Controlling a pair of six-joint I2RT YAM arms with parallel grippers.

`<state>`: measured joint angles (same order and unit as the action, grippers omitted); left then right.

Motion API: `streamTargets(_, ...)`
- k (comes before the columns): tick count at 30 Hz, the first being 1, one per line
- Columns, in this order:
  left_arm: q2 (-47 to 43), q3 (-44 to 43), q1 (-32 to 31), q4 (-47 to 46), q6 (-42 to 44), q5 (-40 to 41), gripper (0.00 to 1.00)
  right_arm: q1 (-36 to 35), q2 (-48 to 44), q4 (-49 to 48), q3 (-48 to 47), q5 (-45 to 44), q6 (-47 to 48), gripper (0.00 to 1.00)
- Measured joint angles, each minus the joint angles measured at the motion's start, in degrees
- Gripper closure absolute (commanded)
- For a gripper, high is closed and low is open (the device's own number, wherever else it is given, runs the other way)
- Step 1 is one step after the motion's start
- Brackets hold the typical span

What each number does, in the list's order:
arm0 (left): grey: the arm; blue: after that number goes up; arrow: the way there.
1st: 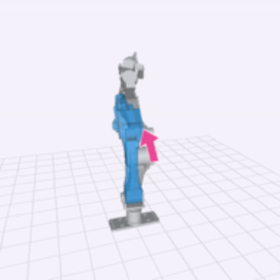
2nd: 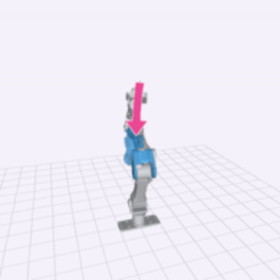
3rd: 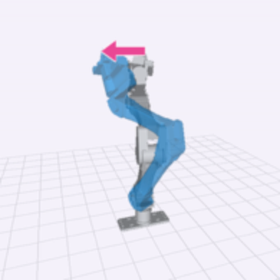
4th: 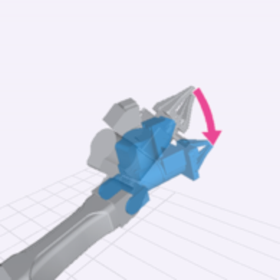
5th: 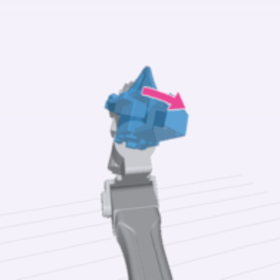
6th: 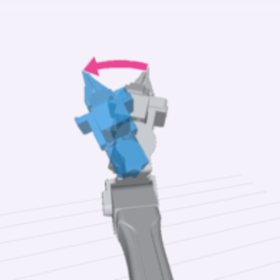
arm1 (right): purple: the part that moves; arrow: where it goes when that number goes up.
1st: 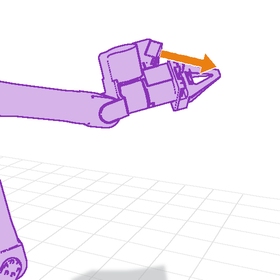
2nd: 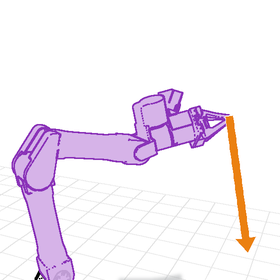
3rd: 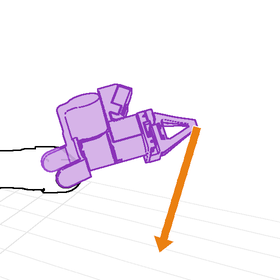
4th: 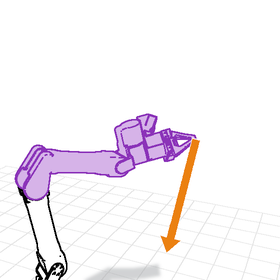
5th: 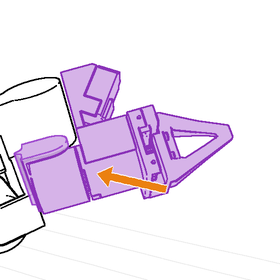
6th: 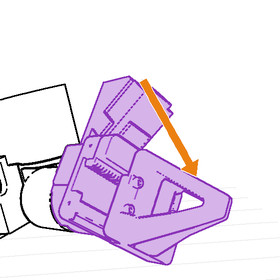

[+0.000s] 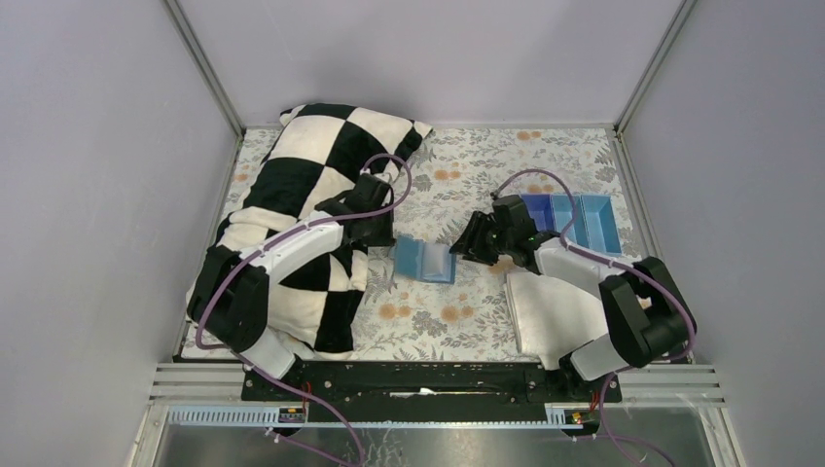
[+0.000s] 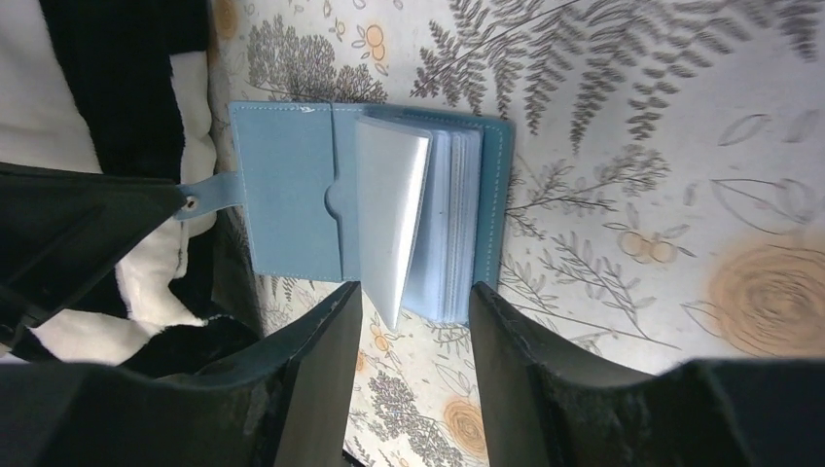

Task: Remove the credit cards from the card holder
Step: Open the card holder at the center of the board.

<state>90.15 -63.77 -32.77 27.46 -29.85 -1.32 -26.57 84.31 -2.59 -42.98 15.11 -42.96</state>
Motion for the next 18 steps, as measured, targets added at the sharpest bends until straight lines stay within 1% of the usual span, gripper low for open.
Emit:
streamTargets(5,3.23,1.36,-0.20,-0.48,-0.09,0.02,1.00,-3.02,5.60,-3.52,-0.37,2.10,-2.84,0.50)
streamTargets(7,5.07,1.97,-0.31,-1.49,0.02,-2.38,1.00,-3.65,7.23,-4.94,-0.37,2.80,-4.11,0.52)
streamTargets(11,8.26,3.56,-0.81,-4.00,-0.11,-7.76,1.00,-3.82,10.14,-7.80,-0.17,4.37,-6.54,0.54)
streamTargets(13,9.86,3.61,-1.62,-4.98,-0.15,-9.20,1.00,-3.82,10.58,-8.85,0.22,4.68,-7.34,0.56)
streamTargets(18,11.69,2.95,-4.11,-6.58,0.09,-11.28,1.00,-3.82,10.58,-10.71,1.01,5.33,-8.52,0.66)
